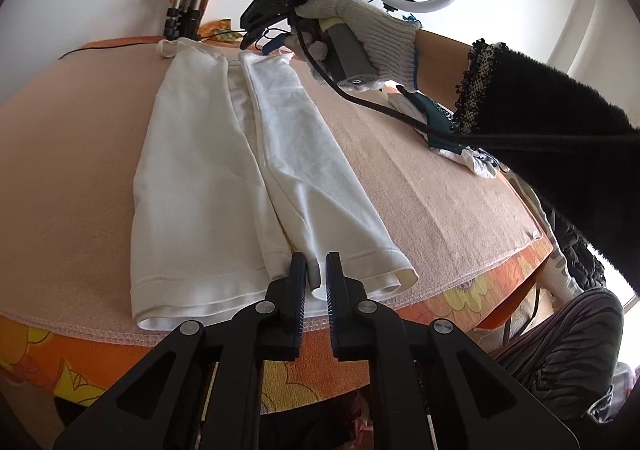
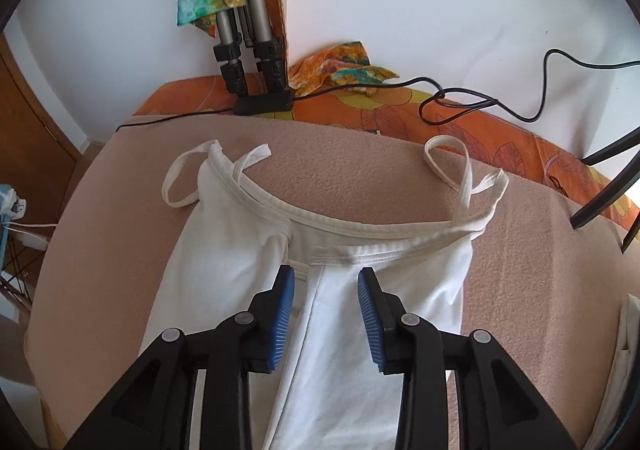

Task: Fold small clothes
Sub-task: 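Move both tools to the hem end of the narrow folded camisole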

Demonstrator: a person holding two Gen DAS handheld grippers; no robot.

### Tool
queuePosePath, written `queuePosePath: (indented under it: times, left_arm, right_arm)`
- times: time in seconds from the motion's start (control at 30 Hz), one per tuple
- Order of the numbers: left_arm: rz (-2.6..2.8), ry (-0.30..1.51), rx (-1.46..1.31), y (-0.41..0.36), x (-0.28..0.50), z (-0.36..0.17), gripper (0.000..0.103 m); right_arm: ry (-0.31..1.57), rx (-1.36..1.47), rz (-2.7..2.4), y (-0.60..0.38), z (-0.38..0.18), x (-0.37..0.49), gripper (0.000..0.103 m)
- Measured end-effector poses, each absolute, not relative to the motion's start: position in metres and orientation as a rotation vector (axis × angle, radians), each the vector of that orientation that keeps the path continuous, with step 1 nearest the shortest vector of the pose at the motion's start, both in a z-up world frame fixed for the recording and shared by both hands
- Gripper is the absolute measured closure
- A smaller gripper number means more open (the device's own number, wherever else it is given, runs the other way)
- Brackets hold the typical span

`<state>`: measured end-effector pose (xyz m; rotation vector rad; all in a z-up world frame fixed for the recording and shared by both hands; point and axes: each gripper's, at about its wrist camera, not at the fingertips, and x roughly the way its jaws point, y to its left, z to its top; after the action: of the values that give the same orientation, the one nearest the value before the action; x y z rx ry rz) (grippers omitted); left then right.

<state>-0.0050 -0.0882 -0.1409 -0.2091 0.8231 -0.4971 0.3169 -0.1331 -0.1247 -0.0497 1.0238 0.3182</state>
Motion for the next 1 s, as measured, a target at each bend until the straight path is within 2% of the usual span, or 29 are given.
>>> queuePosePath:
  times: [0.27, 0.33, 0.67, 0.97, 1.0]
  left_arm:
    - [-0.487, 0.848, -0.178, -0.040, -0.018, -0.115, 0.082]
    - [-0.472, 0.885, -0.203, -0.024, -0.010, -0.115, 0.074]
    - [-0.495, 1.105, -0.343, -0.006, 0.025, -0.147, 0.071]
    - [-0.511, 1.105, -0.402, -0.008, 0.032, -0.150, 0.071]
    - [-0.519, 1.101, -0.418, -0.007, 0.034, -0.150, 0.074]
  right_arm:
    - [1.004, 0.035, 0.335, -0.205, -0.092, 0.201, 0.068]
    - [1.027, 0.067, 0.354, -0.218, -0.096, 0.161, 0.068]
    - [1.183, 0.239, 0.492, -0.230, -0.154, 0.024, 0.068]
    - [1.210, 0.351, 0.559, -0.236, -0.172, 0.008, 0.068]
    - [1.214, 0.357, 0.560, -0.235, -0.173, 0.007, 0.069]
